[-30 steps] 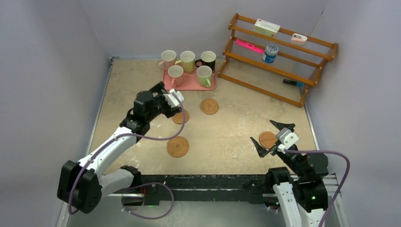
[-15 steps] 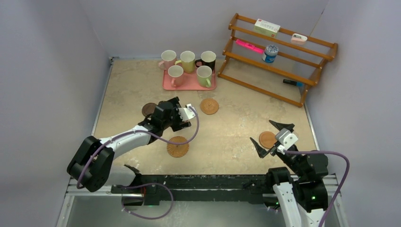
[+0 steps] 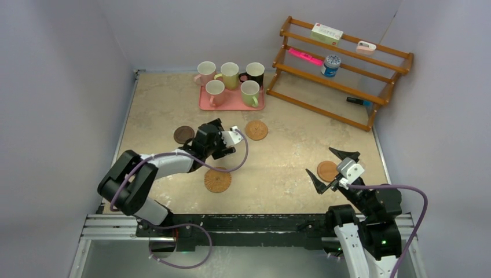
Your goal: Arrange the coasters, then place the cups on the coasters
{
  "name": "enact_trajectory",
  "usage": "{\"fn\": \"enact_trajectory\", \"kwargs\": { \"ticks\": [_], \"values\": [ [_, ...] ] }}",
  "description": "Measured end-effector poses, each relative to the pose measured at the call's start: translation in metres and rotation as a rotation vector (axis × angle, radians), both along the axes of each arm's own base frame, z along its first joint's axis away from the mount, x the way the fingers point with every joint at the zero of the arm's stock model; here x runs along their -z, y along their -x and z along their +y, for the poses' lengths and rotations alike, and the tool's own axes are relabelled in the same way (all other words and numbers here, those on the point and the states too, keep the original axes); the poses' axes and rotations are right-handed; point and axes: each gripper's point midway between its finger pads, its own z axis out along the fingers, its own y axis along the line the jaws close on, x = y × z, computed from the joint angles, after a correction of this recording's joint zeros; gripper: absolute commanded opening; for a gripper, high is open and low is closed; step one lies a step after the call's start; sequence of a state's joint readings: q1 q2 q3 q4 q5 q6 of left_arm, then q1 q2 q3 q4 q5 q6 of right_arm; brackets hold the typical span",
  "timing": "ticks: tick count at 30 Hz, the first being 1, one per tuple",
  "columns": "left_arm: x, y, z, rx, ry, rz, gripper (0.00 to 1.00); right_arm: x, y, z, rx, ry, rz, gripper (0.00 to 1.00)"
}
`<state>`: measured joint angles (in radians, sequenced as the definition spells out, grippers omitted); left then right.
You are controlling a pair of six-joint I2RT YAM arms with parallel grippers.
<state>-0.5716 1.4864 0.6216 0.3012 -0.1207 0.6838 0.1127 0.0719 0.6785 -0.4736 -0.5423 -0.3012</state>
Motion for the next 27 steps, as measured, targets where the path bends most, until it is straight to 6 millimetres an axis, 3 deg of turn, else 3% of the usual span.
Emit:
{"fn": "enact_trajectory", "kwargs": {
  "ticks": [4,6,13,17,19,24,27],
  "values": [
    [0.016,-0.008,-0.002,-0.005,-0.038,0.023,1.00,0.000,0.000,0.000,0.000,0.001,0.000,0.98],
    [0.014,-0.014,-0.005,-0.005,-0.033,0.012,1.00,0.000,0.000,0.000,0.000,0.003,-0.001,0.98],
    [-0.006,-0.017,-0.006,-0.013,-0.009,-0.022,1.00,0.002,-0.003,0.000,0.000,0.008,0.010,0.98],
    [-0.028,-0.026,0.011,-0.099,0.006,-0.074,1.00,0.002,-0.003,0.000,0.000,0.008,0.010,0.98],
    [-0.032,-0.035,0.034,-0.176,0.007,-0.069,1.00,0.002,-0.003,0.000,0.000,0.009,0.009,0.98],
    [-0.032,-0.054,0.133,-0.451,-0.014,-0.058,1.00,0.002,-0.003,0.000,-0.001,0.012,0.006,0.98],
    [-0.030,-0.054,0.167,-0.544,-0.034,-0.054,1.00,0.002,-0.003,0.000,-0.002,0.013,0.006,0.98]
  ]
}}
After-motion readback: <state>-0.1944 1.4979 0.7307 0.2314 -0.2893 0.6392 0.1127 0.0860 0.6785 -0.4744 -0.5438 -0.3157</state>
